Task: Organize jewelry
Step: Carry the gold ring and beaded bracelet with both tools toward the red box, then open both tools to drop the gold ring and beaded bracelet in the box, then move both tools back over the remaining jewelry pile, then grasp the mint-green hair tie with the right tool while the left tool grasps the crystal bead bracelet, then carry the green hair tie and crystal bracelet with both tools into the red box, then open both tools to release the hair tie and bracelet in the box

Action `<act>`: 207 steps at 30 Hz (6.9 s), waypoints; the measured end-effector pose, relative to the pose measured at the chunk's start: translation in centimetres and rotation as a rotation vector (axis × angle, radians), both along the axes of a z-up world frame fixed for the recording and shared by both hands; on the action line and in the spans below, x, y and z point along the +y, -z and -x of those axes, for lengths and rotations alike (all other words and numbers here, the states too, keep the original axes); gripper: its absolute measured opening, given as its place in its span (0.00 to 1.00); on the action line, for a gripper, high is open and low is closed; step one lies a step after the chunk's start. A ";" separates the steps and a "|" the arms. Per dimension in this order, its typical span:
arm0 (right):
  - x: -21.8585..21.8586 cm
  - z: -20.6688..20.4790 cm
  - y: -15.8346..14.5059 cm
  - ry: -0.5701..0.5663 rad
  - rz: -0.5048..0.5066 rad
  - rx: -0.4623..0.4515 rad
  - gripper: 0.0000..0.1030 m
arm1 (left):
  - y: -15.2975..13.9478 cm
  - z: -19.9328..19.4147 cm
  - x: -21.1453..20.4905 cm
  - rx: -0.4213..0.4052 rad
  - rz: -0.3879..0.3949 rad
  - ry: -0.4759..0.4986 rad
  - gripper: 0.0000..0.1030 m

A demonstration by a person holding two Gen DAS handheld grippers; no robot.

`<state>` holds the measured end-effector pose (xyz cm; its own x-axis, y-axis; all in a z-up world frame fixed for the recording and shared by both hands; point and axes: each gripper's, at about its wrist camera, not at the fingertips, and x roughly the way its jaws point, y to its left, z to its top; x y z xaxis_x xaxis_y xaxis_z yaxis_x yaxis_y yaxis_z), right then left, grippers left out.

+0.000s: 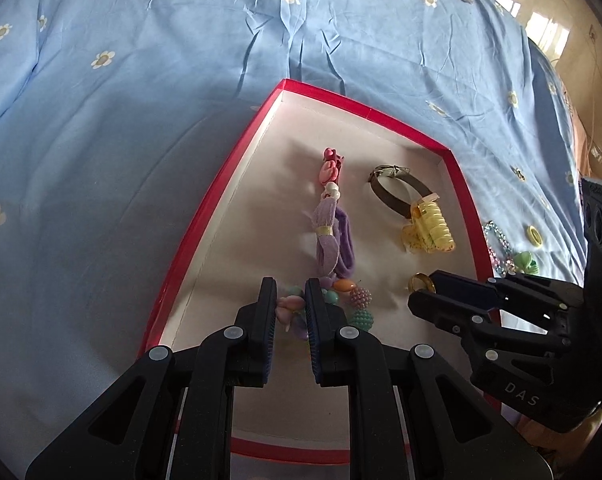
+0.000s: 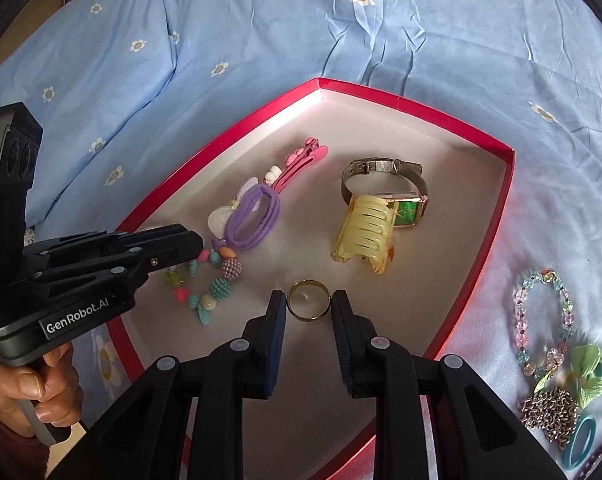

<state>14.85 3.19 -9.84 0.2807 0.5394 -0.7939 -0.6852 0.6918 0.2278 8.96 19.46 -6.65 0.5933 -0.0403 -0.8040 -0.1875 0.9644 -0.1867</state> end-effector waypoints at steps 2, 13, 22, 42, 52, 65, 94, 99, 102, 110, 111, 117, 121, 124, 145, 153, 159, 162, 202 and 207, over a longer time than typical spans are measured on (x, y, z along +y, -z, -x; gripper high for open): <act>0.1 -0.1 0.0 -0.002 0.000 0.003 0.23 | 0.0 0.1 -0.1 0.002 -0.007 -0.001 0.13; 0.0 -0.2 0.1 0.001 -0.003 0.008 0.24 | -0.6 0.1 0.0 0.001 0.010 -0.009 0.14; -1.1 0.5 -0.8 0.023 -0.057 0.018 0.29 | -2.3 1.3 -0.4 -0.036 0.010 -0.007 0.14; -13.5 3.2 -2.9 0.249 -0.135 -0.008 0.36 | -4.0 2.4 -9.3 -0.054 0.036 0.186 0.21; -20.0 3.8 -2.7 0.382 -0.152 -0.017 0.40 | -4.2 2.2 -13.6 -0.050 0.019 0.275 0.24; -24.1 4.0 -1.7 0.465 -0.165 -0.010 0.40 | -3.8 1.3 -16.7 -0.026 -0.005 0.340 0.27; -21.5 -5.3 1.0 0.450 -0.145 0.067 0.39 | 0.8 -10.3 -20.5 0.133 -0.115 0.427 0.27; -20.8 -5.6 1.6 0.421 -0.138 0.067 0.16 | 1.0 -10.2 -21.4 0.123 -0.163 0.452 0.25; -20.9 -5.5 1.8 0.422 -0.136 0.067 0.07 | 0.9 -10.1 -21.6 0.112 -0.142 0.478 0.06; -22.3 -4.3 0.5 0.457 -0.182 0.041 0.05 | -1.0 -8.3 -20.7 0.024 -0.080 0.477 0.06; -22.5 -4.2 0.3 0.460 -0.188 0.039 0.05 | -1.2 -8.1 -20.7 0.018 -0.072 0.472 0.06; -23.1 -3.3 -1.1 0.471 -0.224 0.016 0.05 | -2.5 -6.7 -19.7 -0.006 -0.011 0.446 0.06; -23.1 -2.7 -1.8 0.468 -0.247 0.009 0.05 | -3.6 -5.2 -19.3 -0.035 0.010 0.438 0.06; -22.9 -2.2 -2.3 0.465 -0.255 -0.001 0.05 | -4.6 -4.4 -18.9 -0.059 0.023 0.433 0.06; -18.6 0.6 -4.0 0.357 -0.272 0.000 0.05 | -7.8 0.5 -13.4 -0.143 0.106 0.336 0.06; -15.6 1.5 -4.1 0.288 -0.269 0.008 0.05 | -7.5 1.8 -10.9 -0.144 0.114 0.286 0.06; -13.2 2.1 -4.3 0.235 -0.263 0.012 0.06 | -7.2 2.4 -8.9 -0.141 0.123 0.247 0.06; -12.1 2.4 -4.2 0.210 -0.261 0.018 0.06 | -6.7 2.6 -8.1 -0.133 0.127 0.228 0.06; -2.3 2.1 -0.1 0.046 -0.067 0.039 0.09 | 0.0 3.4 0.1 0.017 0.090 0.016 0.06; -2.5 2.0 0.0 0.051 -0.075 0.044 0.09 | 0.0 3.4 0.1 0.020 0.086 0.010 0.10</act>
<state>12.82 0.71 -9.86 0.2750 0.5836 -0.7641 -0.6375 0.7056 0.3094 5.59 19.60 -6.61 0.5766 -0.1149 -0.8089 -0.1828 0.9468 -0.2648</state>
